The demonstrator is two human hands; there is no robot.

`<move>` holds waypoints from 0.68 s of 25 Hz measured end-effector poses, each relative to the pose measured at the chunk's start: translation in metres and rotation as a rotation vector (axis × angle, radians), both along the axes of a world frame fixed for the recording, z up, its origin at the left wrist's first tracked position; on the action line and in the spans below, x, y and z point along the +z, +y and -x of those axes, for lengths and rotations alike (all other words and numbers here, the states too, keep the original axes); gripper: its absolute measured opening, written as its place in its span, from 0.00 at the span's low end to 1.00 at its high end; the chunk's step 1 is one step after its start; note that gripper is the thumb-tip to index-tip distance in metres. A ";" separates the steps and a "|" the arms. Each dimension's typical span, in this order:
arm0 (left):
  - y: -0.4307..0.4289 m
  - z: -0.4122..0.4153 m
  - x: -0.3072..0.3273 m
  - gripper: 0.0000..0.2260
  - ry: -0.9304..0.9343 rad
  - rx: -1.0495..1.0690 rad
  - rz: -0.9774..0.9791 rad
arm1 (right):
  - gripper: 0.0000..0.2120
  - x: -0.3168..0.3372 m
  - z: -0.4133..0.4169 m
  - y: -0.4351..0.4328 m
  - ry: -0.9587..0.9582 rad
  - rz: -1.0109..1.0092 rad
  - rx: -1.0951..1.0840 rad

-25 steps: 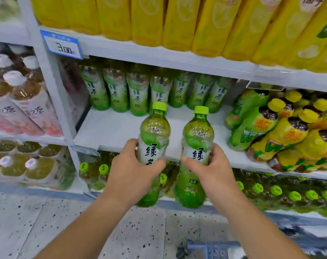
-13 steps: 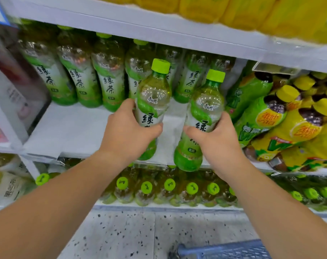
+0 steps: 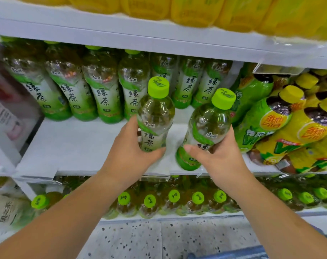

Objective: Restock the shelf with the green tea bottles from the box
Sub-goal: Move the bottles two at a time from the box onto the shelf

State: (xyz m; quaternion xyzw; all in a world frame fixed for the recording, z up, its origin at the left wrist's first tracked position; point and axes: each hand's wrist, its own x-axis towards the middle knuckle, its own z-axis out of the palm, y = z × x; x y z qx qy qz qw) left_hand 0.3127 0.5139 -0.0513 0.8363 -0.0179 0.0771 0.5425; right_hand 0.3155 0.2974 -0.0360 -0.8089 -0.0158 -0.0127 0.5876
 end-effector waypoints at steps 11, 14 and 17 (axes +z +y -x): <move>-0.007 -0.009 -0.036 0.23 0.014 0.159 -0.070 | 0.23 -0.040 -0.002 -0.004 0.068 0.280 -0.068; -0.017 -0.025 -0.035 0.24 -0.004 0.203 -0.066 | 0.24 -0.044 -0.029 -0.002 0.041 0.221 -0.069; -0.023 -0.041 -0.033 0.23 -0.007 0.269 -0.124 | 0.23 -0.049 -0.050 0.000 0.011 0.183 -0.087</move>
